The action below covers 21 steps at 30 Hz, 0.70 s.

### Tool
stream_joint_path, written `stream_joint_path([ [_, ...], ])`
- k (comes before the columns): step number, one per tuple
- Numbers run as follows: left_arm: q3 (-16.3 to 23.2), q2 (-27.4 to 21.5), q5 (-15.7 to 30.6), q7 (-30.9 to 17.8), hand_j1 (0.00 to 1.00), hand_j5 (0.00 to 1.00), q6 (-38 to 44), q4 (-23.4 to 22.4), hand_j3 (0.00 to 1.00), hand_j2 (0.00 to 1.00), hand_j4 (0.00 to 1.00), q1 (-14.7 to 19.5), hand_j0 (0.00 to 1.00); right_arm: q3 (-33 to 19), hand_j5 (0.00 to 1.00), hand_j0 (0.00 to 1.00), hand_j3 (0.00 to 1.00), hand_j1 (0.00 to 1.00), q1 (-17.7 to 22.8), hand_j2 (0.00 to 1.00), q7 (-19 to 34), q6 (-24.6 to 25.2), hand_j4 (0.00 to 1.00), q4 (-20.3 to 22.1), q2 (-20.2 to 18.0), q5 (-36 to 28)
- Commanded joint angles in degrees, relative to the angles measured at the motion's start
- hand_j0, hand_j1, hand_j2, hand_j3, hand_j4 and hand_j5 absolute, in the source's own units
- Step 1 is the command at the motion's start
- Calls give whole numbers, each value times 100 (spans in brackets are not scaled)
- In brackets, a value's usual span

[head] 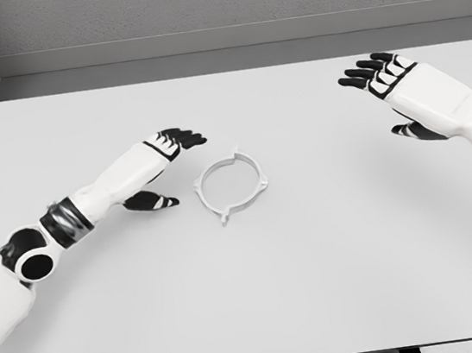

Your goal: Assemble PVC drainage pipe clamps

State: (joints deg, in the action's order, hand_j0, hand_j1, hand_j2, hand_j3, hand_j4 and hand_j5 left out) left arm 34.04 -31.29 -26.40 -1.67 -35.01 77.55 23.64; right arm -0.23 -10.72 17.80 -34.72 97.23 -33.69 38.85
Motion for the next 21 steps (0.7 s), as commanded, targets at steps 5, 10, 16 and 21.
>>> stream_joint_path([
  [5, 24, -105, 30, 0, 100, 100, 1, 463, 100, 100, 100, -106, 100, -3, 100, 100, 100, 100, 17, 100, -5, 26, 100, -19, -41, -35],
  [10, 235, -61, -5, 0, 100, 100, 1, 472, 100, 100, 100, -106, 100, 5, 100, 100, 100, 100, 0, 100, 4, 18, 100, -55, -50, -44],
  [16, 288, -52, -5, 0, 100, 100, 1, 674, 100, 100, 100, -123, 100, 14, 100, 100, 100, 100, 9, 100, 4, 18, 100, -55, -50, -44],
  [21, 481, -17, -31, 0, 100, 100, 1, 718, 100, 100, 100, -123, 100, 14, 100, 100, 100, 100, 9, 100, 4, 26, 100, -63, -50, -35],
])
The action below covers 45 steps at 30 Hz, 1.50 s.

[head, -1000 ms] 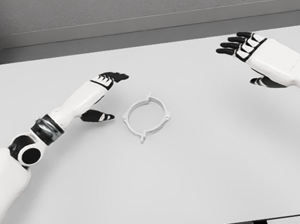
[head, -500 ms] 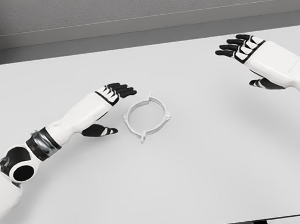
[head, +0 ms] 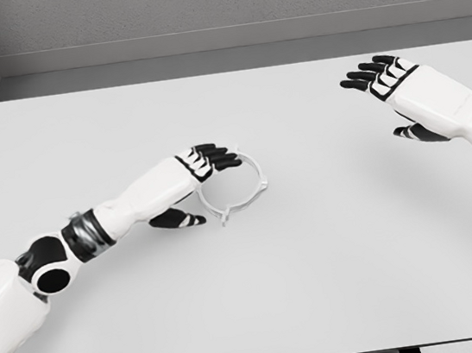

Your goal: Assemble PVC drainage pipe clamps

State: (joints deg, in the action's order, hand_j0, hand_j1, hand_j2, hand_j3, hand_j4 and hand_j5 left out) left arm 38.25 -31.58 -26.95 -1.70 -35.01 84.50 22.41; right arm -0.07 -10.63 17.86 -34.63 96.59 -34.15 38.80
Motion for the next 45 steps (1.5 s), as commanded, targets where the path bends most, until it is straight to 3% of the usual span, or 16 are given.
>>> stream_joint_path([
  [1, 59, 12, 23, 3, 100, 100, 1, 14, 100, 100, 100, 0, 100, -2, 100, 100, 100, 100, 0, 100, -2, 9, 100, 0, -4, -39],
  [5, 218, 38, -3, 3, 100, 100, 1, -47, 100, 100, 100, 18, 100, -2, 100, 100, 100, 100, 0, 100, -2, 9, 100, 0, -4, -39],
  [45, 314, 434, -126, 3, 100, 100, 1, -513, 100, 100, 100, 176, 100, -2, 100, 100, 100, 100, 9, 100, -2, 9, 100, 0, -4, -39],
])
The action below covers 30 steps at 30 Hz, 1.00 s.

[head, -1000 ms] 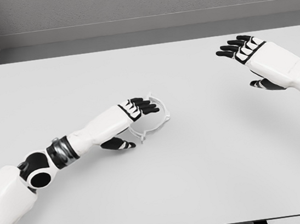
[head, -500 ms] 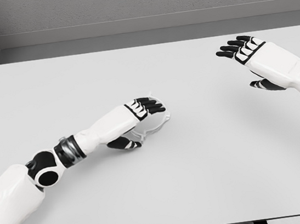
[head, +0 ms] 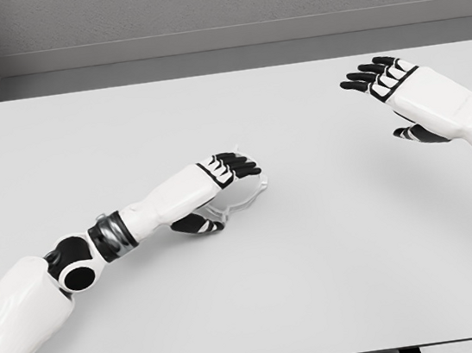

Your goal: Assemble PVC drainage pipe clamps

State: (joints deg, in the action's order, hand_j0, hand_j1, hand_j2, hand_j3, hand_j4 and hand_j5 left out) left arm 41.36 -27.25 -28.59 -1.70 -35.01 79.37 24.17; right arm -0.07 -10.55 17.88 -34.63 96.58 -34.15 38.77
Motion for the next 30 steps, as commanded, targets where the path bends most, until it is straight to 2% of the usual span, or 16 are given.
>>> stream_joint_path([
  [1, 3, 1, 38, 3, 100, 100, 1, -1, 100, 100, 100, 0, 100, -2, 100, 100, 100, 100, 0, 100, -3, 9, 100, 1, -4, -36],
  [30, 3, 133, 38, 3, 100, 100, 1, -300, 100, 100, 100, 176, 100, -2, 100, 100, 100, 100, 9, 100, 5, 9, 100, -78, -4, -36],
])
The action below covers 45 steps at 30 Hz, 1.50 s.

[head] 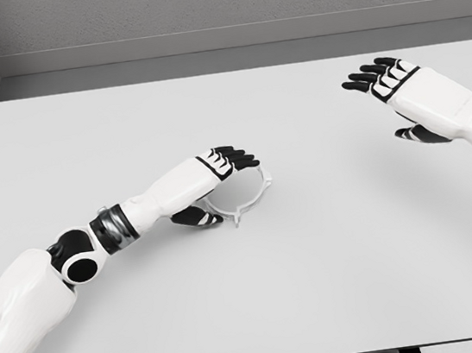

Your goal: Assemble PVC drainage pipe clamps

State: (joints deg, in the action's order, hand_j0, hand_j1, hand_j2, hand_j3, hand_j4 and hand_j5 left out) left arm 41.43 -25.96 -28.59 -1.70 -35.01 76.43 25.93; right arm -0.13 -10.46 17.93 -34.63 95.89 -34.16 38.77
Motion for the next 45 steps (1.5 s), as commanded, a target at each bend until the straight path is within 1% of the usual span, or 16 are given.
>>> stream_joint_path([
  [1, -4, 4, 37, 3, 100, 100, 1, -6, 100, 100, 100, 0, 100, 4, 100, 100, 100, 100, 0, 100, 0, 9, 100, -9, -3, -36],
  [17, -4, 127, -15, 3, 100, 100, 1, -111, 100, 100, 100, 44, 100, -5, 100, 100, 100, 100, 26, 100, -9, 9, 100, -62, -12, -36],
  [18, -4, 135, -33, 3, 100, 100, 1, -120, 100, 100, 100, 53, 100, -14, 100, 100, 100, 100, 26, 100, -9, 9, 100, -141, -12, -36],
  [21, -4, 215, -86, 3, 100, 100, 1, -173, 100, 100, 100, 53, 100, -14, 100, 100, 100, 100, 18, 100, -9, 9, 100, -132, -12, -36],
  [26, -4, 215, -86, 3, 100, 100, 1, -173, 100, 100, 100, 53, 100, -14, 100, 100, 100, 100, 18, 100, -9, 9, 100, -132, -12, -36],
  [32, -4, 364, -130, 3, 100, 100, 1, -216, 100, 100, 100, 62, 100, -5, 100, 100, 100, 100, 9, 100, -9, 9, 100, -150, -12, -36],
  [45, -4, 425, -209, 3, 100, 100, 1, -225, 100, 100, 100, 62, 100, -5, 100, 100, 100, 100, 18, 100, -9, 9, 100, -150, -12, -36],
])
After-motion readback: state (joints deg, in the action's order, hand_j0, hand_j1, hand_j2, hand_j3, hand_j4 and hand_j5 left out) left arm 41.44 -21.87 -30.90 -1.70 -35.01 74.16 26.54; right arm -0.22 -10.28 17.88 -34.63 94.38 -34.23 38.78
